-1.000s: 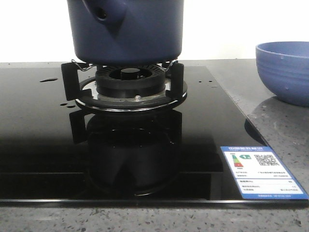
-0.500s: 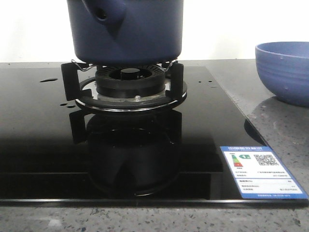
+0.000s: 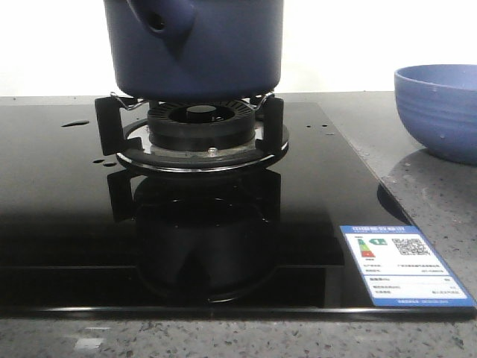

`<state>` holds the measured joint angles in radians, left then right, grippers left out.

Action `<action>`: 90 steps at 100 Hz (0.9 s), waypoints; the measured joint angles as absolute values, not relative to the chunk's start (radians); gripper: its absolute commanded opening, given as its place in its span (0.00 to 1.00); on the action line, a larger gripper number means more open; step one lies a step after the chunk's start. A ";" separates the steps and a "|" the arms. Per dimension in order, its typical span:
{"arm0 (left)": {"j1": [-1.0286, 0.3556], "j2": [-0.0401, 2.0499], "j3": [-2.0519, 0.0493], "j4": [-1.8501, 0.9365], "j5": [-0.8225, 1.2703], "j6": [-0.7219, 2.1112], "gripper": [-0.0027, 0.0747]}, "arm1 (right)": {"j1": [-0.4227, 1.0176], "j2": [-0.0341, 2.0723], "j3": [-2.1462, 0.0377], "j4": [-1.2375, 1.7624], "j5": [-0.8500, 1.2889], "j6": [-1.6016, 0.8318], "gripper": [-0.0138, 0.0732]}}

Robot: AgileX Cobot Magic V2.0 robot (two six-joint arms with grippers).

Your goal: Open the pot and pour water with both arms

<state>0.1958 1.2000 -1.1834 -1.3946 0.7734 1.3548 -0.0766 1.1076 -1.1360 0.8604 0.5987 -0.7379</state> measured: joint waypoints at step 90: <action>0.009 0.307 -0.315 -1.707 0.294 1.710 0.01 | 0.241 0.390 -0.263 0.959 -0.023 -0.932 0.10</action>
<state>0.0086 0.3073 -0.3151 -1.7070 0.2938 1.7103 0.2412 0.3903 -0.2629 0.9587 -0.0234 -0.9319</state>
